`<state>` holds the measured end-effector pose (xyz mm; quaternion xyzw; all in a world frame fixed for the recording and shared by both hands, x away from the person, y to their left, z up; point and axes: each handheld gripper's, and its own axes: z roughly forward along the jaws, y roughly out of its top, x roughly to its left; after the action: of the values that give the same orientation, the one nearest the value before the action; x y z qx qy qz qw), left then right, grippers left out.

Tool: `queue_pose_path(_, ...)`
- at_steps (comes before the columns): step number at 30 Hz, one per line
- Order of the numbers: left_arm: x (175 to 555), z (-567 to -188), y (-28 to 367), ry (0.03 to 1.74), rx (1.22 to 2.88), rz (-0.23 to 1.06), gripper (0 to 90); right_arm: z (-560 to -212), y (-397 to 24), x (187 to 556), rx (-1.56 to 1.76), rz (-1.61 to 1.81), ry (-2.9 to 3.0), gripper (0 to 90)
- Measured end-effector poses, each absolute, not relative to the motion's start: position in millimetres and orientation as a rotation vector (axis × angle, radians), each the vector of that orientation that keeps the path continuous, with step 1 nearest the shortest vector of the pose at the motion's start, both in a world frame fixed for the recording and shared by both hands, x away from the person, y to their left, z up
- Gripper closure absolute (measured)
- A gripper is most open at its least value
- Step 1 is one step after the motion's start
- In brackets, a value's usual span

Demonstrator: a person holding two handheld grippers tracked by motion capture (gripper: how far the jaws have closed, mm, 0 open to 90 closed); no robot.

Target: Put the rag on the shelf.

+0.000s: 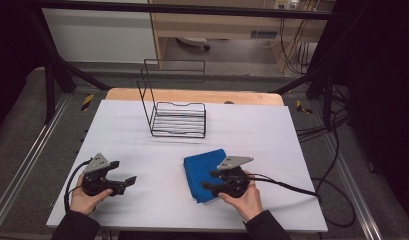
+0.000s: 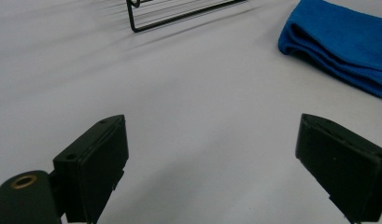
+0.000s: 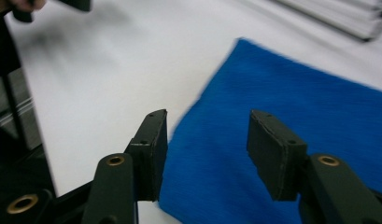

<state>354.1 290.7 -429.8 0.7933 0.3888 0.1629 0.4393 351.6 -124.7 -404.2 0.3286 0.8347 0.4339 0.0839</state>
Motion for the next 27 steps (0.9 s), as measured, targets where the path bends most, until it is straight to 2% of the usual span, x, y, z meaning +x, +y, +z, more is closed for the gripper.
queue_pose_path(6, 354.6, -430.4, 290.1, 0.969, 1.973, 0.400, 9.7, -420.2, -176.5, 367.0, 1.175, 1.109, 2.366, 49.1)
queue_pose_path(11, 353.8, -430.0, 289.1, 0.965, 1.978, 0.399, 9.5, -440.3, -187.8, 369.0, 1.213, 1.026, 2.421, 51.8)
queue_pose_path(15, 353.5, -430.0, 288.6, 0.966, 1.976, 0.396, 9.5, -447.6, -187.9, 369.8, 1.245, 1.043, 2.447, 60.4)
queue_pose_path(19, 353.7, -430.0, 288.6, 0.967, 1.977, 0.395, 9.5, -447.5, -186.4, 367.0, 1.304, 1.076, 2.454, 77.4)
queue_pose_path(20, 353.7, -430.0, 288.6, 0.967, 1.977, 0.395, 9.5, -447.5, -186.4, 367.0, 1.304, 1.076, 2.454, 77.4)
queue_pose_path(21, 353.5, -430.0, 288.5, 0.966, 1.980, 0.394, 9.5, -445.0, -186.8, 365.3, 1.351, 1.083, 2.448, 85.1)
queue_pose_path(27, 353.5, -429.8, 288.1, 0.966, 1.978, 0.391, 9.5, -434.8, -191.1, 357.0, 1.439, 1.134, 2.389, 87.4)
